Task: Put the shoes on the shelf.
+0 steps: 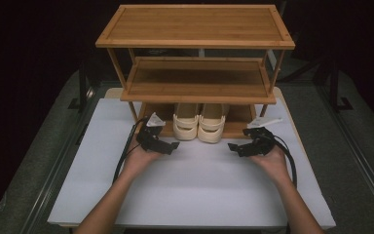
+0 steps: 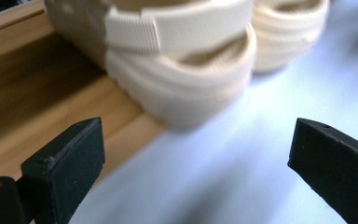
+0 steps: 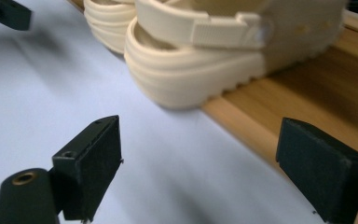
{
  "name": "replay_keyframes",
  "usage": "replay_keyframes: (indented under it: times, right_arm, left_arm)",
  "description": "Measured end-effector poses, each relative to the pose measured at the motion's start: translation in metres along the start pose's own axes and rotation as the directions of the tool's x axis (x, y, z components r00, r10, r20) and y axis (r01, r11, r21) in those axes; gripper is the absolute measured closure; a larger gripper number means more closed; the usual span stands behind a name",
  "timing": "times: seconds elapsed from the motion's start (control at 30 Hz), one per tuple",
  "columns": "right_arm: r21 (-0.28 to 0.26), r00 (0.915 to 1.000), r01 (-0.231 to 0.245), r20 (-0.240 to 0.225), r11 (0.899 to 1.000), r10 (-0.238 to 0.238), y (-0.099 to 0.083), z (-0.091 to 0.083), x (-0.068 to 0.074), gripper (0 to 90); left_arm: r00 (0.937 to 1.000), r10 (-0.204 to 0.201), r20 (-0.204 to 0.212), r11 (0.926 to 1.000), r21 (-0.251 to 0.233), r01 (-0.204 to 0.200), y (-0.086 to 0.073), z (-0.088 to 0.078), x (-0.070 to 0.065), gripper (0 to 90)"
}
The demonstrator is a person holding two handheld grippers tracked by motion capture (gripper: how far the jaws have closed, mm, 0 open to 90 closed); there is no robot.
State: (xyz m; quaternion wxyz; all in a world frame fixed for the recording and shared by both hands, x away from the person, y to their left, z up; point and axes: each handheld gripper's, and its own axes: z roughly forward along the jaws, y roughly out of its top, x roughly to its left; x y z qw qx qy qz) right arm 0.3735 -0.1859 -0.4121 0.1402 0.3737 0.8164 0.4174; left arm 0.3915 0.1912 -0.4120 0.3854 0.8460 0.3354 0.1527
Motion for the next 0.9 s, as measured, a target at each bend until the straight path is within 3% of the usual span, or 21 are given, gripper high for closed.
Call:
replay_keyframes:
  times: [0.13,0.37,0.63,0.9]
  right_arm:
    - [0.006,0.9997,-0.023,-0.008,1.0,0.023,-0.018,-0.022,0.0,12.7]
    - [0.039,0.9966,-0.015,0.082,0.999,0.012,-0.058,-0.055,0.008,11.2]
    - [0.11,0.9923,-0.036,0.122,0.993,0.022,-0.102,-0.07,0.012,9.6]
    - [0.132,0.9874,-0.047,0.156,0.99,0.026,-0.114,-0.073,0.017,8.1]
  left_arm:
    - [1.0,0.008,0.0,1.0,0.002,-0.008,-0.023,-0.022,-0.002,3.2]
    - [0.9996,0.008,-0.026,0.9997,0.025,-0.008,-0.066,-0.064,-0.002,3.2]
    - [0.9957,0.001,-0.093,0.9968,0.08,0.006,-0.119,-0.102,-0.002,3.1]
    - [0.9937,-0.016,-0.111,0.9945,0.101,0.027,-0.145,-0.114,0.006,2.1]
